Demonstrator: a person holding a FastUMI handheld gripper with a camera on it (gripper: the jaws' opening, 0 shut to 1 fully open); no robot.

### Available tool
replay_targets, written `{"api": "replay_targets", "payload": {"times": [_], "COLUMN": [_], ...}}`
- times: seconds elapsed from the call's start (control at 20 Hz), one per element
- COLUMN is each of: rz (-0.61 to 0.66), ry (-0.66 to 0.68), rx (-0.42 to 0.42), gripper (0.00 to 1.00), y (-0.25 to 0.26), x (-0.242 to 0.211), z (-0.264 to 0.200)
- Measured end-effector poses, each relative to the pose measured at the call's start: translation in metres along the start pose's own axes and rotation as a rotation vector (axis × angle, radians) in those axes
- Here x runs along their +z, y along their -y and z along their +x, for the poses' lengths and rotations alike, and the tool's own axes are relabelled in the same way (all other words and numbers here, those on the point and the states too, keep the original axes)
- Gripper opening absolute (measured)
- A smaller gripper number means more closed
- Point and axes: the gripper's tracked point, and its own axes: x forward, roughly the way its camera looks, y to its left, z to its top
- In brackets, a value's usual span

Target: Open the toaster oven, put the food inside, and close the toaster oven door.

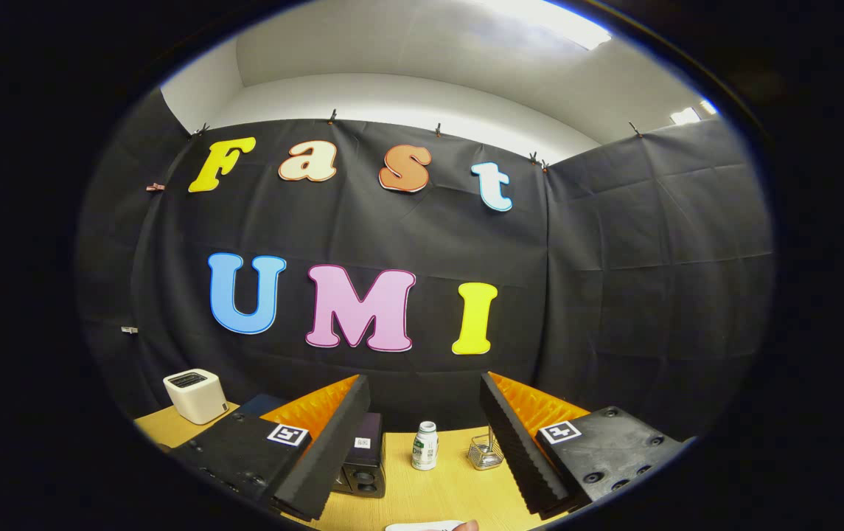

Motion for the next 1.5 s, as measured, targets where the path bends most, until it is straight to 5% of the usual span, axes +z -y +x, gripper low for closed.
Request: {"api": "replay_targets", "payload": {"times": [0.55,0.95,1.5], "rz": [0.001,0.037,0.059], "ry": [-0.034,-0.073,-0.32], "rx": [0.02,0.12,0.236], "gripper": [0.98,0.98,0.98], "y": [-0.014,-0.1,-0.231], "x": [-0.012,-0.028,-0.148], "z": [-0.004,0.006,0.026]}}
